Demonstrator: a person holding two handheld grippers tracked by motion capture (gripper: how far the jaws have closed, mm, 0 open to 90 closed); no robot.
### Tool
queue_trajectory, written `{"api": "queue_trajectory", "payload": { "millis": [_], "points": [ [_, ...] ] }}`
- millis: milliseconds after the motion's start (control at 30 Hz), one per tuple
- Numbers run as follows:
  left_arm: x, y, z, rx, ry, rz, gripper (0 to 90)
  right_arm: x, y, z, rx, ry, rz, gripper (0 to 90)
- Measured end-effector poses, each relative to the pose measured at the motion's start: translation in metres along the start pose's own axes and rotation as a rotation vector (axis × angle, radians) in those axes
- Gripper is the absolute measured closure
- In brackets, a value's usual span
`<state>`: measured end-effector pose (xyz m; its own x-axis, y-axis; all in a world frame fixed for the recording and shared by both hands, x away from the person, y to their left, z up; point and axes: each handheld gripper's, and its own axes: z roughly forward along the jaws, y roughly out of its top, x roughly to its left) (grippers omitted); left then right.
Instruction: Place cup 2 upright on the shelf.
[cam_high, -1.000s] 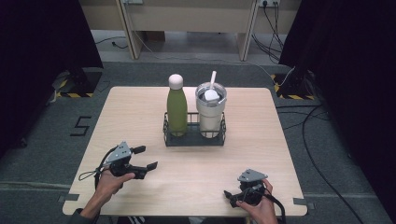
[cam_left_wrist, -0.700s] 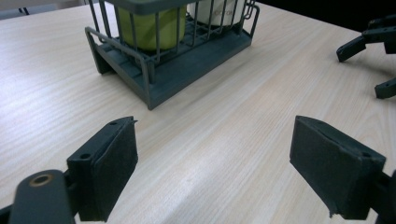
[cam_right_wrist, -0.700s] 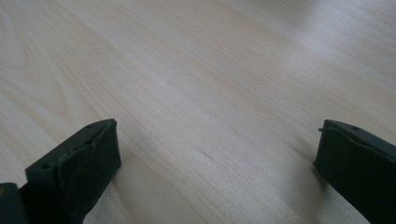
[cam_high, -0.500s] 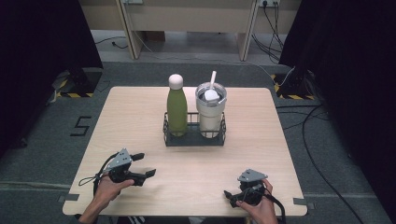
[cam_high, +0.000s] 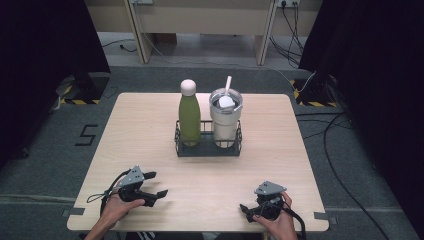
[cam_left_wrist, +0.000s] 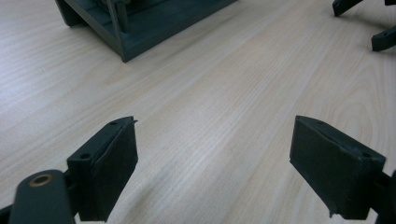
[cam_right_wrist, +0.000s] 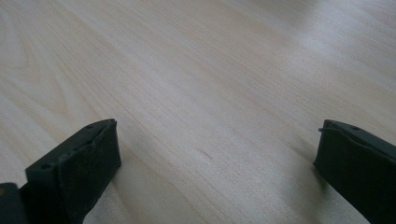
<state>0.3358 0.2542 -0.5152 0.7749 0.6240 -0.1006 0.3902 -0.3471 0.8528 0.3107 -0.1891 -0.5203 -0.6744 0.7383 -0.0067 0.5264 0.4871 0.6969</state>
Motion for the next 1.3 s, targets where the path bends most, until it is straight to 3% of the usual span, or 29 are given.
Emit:
{"api": "queue_trajectory", "payload": {
  "millis": [467, 767, 867, 933, 1300],
  "points": [
    [-0.006, -0.006, -0.003, 0.046, -0.002, 0.017, 14.9, 0.000, 0.000, 0.000, -0.001, 0.001, -0.002, 0.5],
    [-0.012, -0.011, -0.001, 0.120, 0.038, 0.063, 15.0, 0.001, 0.000, 0.000, -0.001, 0.004, -0.002, 0.5],
    [-0.014, -0.012, 0.001, 0.173, 0.063, 0.074, 15.0, 0.001, 0.000, 0.000, -0.001, 0.003, -0.004, 0.5],
    [-0.014, -0.012, 0.001, 0.178, 0.056, 0.061, 14.1, 0.001, 0.000, 0.000, 0.000, 0.004, -0.003, 0.5],
    [-0.015, -0.013, 0.002, 0.189, 0.041, 0.073, 9.3, 0.002, 0.000, 0.000, 0.001, 0.005, 0.001, 0.5]
  ]
}}
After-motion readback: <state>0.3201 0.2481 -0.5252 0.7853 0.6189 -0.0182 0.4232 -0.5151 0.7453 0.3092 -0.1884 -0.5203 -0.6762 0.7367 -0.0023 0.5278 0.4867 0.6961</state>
